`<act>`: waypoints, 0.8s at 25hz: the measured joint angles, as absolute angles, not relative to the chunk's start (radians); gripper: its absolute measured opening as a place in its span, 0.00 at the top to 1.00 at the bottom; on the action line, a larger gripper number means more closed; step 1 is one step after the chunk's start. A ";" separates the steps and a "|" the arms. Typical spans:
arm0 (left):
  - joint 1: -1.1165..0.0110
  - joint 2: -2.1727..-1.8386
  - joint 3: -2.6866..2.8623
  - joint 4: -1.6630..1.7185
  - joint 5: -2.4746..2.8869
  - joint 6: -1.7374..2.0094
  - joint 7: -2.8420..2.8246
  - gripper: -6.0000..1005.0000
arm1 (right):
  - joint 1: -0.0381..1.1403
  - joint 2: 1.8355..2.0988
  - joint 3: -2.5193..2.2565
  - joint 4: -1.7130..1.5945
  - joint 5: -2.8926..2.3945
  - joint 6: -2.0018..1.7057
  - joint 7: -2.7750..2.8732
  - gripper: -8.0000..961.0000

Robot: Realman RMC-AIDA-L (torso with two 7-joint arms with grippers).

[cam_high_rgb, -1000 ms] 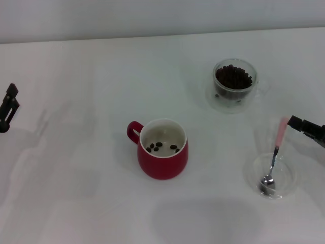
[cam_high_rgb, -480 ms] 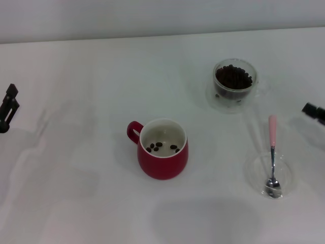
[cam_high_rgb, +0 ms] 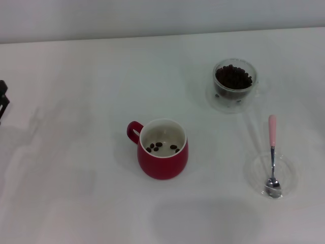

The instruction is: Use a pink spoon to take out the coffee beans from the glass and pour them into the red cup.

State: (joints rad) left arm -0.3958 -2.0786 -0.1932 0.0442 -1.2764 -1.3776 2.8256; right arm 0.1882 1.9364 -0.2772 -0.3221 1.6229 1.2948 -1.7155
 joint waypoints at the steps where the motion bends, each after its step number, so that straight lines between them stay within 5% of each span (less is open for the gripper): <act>1: -0.396 -2.079 -0.193 0.045 -1.288 -1.378 2.826 0.35 | 0.191 1.944 -0.237 -0.322 1.623 1.284 -1.769 0.73; 8: -0.396 -2.080 -0.193 0.045 -1.391 -1.380 2.826 0.35 | 0.226 1.998 0.036 -0.280 1.627 1.240 -2.126 0.73; 20: -0.368 -2.082 -0.193 0.023 -1.548 -1.420 2.826 0.35 | 0.245 1.984 0.181 -0.248 1.756 1.189 -2.380 0.73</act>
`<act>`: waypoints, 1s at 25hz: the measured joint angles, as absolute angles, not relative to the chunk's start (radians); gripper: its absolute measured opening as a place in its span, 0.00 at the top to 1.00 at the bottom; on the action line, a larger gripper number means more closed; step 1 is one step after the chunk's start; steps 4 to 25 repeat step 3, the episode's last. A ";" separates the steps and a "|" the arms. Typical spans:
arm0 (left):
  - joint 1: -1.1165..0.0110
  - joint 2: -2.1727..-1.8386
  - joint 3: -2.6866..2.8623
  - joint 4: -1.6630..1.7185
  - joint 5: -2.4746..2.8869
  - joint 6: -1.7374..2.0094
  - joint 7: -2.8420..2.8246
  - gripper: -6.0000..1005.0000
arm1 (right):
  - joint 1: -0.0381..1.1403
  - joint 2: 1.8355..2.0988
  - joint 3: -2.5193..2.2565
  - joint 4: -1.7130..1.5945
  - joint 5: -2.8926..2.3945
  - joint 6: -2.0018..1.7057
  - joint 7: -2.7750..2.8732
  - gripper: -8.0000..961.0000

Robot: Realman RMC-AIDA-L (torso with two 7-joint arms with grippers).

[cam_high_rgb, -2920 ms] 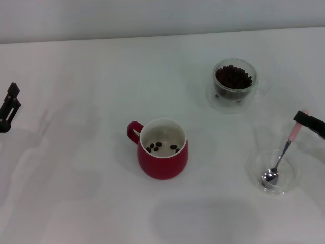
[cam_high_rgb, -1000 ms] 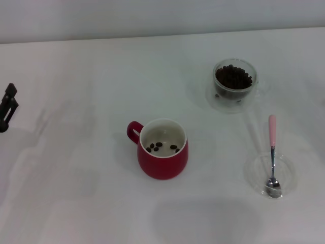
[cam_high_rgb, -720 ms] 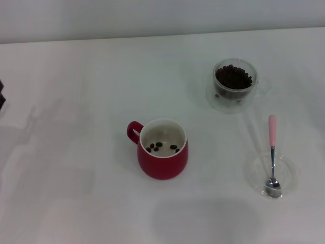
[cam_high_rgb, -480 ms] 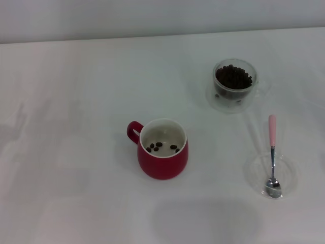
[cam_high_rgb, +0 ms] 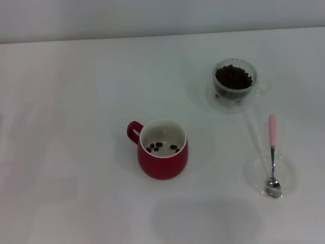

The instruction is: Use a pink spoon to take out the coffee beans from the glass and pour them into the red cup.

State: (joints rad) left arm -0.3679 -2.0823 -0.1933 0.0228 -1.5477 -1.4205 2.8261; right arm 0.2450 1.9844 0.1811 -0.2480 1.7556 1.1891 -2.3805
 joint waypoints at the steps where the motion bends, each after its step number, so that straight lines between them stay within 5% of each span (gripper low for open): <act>1: -0.367 -2.082 -0.193 0.020 -1.549 -1.422 2.826 0.35 | 0.246 1.982 0.181 -0.248 1.757 1.186 -2.392 0.73; 25: -0.367 -2.083 -0.193 0.010 -1.550 -1.422 2.826 0.35 | 0.246 1.979 0.182 -0.248 1.757 1.182 -2.413 0.73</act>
